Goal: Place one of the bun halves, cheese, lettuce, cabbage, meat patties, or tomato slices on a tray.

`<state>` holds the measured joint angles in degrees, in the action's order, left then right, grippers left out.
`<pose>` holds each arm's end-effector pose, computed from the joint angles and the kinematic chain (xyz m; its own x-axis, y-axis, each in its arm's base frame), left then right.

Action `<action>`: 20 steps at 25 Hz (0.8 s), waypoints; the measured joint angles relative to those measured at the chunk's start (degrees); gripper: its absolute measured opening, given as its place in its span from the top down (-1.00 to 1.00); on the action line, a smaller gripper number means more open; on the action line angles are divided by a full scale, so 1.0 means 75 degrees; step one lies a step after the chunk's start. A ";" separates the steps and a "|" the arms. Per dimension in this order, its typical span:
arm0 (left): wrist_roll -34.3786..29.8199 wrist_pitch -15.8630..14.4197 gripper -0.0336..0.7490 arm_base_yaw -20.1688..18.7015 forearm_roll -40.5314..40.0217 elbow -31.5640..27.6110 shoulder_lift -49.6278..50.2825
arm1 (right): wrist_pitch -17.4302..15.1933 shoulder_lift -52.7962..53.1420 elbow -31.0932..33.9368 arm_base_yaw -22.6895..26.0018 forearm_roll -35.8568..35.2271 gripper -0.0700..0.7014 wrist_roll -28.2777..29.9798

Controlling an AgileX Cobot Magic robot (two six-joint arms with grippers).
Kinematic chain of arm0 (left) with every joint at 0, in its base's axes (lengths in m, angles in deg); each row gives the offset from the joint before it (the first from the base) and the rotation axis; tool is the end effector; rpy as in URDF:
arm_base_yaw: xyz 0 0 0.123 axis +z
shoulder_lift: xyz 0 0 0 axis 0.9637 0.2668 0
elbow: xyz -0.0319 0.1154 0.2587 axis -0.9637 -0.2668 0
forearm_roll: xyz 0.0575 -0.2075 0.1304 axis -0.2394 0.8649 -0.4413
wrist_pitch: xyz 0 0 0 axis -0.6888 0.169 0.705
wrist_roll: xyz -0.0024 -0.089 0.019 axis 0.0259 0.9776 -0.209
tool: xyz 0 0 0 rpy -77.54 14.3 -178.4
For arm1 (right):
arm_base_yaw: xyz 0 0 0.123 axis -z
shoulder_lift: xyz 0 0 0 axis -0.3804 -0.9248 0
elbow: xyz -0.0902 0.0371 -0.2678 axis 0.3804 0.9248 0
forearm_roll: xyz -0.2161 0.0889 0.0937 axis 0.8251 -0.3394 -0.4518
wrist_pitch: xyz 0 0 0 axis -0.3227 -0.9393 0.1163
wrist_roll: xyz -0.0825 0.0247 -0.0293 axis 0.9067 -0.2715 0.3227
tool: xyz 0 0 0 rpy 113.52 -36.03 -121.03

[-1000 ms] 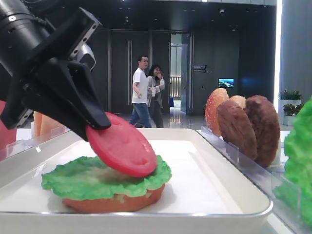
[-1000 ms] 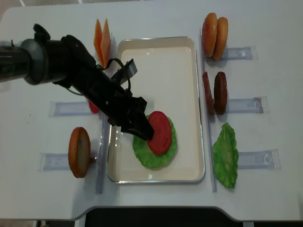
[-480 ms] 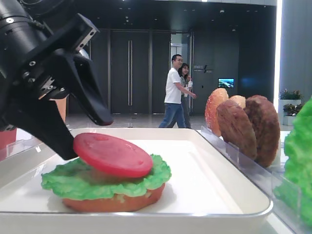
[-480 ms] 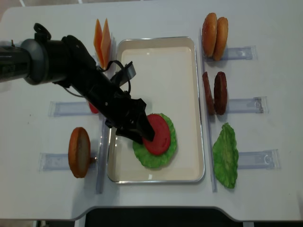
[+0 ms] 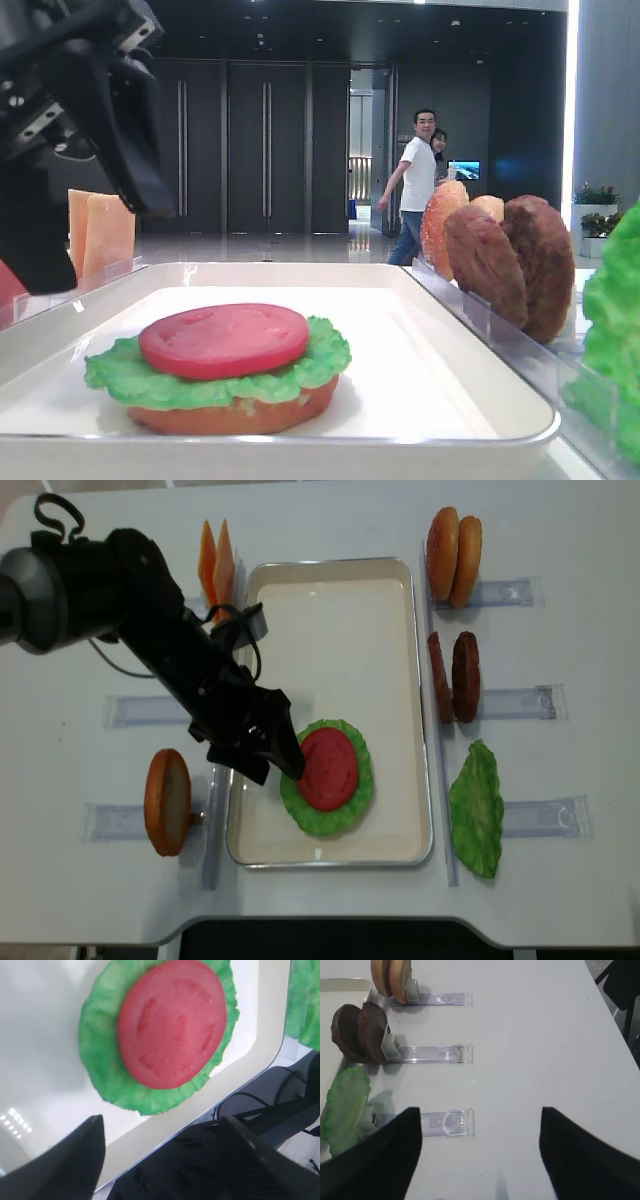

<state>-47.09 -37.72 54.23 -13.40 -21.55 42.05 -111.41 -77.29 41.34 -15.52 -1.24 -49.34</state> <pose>0.2616 -0.1484 0.1834 -0.9573 0.2863 0.0402 0.2222 0.8177 -0.5310 -0.0094 0.0138 0.2735 -0.5034 -0.0376 -0.8633 -0.0496 0.9987 -0.0146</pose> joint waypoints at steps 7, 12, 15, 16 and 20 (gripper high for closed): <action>0.1517 -0.0854 -0.46 0.0000 -0.1768 0.0741 -0.0930 | 0.0000 0.0000 0.0000 0.0000 0.0000 -0.42 0.0000; 0.2541 -0.1329 -0.46 0.0000 -0.3184 0.1198 -0.1612 | 0.0000 0.0000 0.0000 0.0000 0.0000 -0.42 0.0000; 0.2865 -0.1408 -0.46 0.0000 -0.3641 0.1230 -0.2019 | 0.0000 0.0000 0.0000 0.0000 0.0000 -0.42 0.0000; 0.2903 -0.1417 -0.46 0.0000 -0.3730 0.1230 -0.2114 | 0.0000 0.0000 0.0000 0.0000 0.0000 -0.42 0.0000; 0.2931 -0.1426 -0.41 0.0009 -0.4051 0.1230 -0.2196 | 0.0000 0.0000 0.0000 0.0000 0.0000 -0.42 0.0000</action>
<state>-25.10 -48.42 54.30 -43.78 -12.32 25.58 -111.41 -77.29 41.34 -15.52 -1.24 -49.34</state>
